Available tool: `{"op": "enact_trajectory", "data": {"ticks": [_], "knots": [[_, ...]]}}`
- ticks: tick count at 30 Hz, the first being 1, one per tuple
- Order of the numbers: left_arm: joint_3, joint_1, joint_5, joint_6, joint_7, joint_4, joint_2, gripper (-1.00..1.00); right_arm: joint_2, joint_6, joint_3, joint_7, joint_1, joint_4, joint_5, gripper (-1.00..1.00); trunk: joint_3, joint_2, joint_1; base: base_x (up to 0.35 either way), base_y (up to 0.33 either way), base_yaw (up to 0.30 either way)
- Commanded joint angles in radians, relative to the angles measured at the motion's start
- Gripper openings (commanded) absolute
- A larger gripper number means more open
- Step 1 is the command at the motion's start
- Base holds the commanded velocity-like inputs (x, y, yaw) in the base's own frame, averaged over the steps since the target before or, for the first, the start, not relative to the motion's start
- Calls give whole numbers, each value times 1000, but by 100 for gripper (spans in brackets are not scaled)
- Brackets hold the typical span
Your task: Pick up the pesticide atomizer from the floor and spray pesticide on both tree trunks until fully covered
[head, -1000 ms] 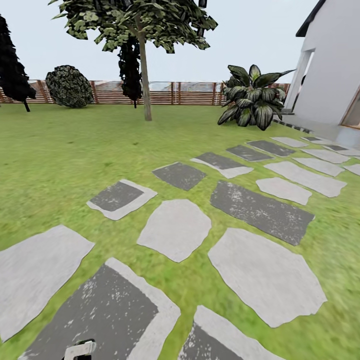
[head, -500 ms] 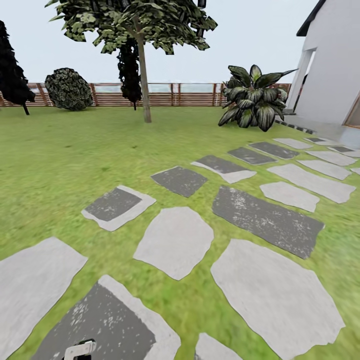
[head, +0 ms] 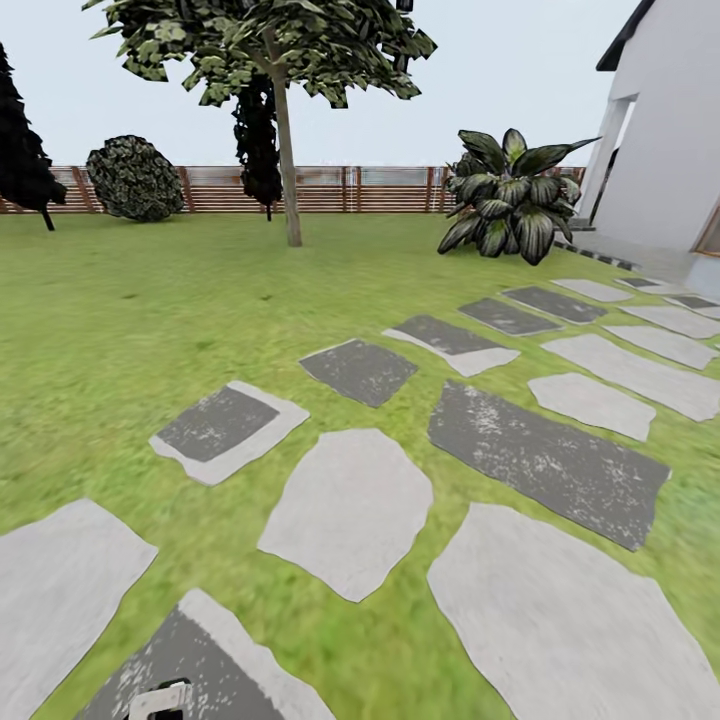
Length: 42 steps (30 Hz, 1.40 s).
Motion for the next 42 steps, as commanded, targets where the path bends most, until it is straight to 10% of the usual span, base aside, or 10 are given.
{"op": "enact_trajectory", "data": {"ticks": [1, 25, 34, 42], "knots": [[-6, -1, 10, -4, -3, 1, 1, -100, 0, -3, 1, 0, -1, 1, 0, 100, -1, 0, 0, 340, 0, 0], [-6, -1, 10, -4, -3, 1, 1, -100, 1, 4, 12, 5, -1, -2, 4, 100, -1, 0, 0, 340, 0, 0], [-6, -1, 10, -3, -3, 1, 0, -100, 21, 7, 32, -1, -2, -253, 43, 100, -1, 0, 0, 340, 0, 0], [-6, -1, 10, -2, -2, 2, -3, -100, 21, 7, 39, 2, -2, -136, 58, 100, -1, 0, 0, 340, 0, 0]]}}
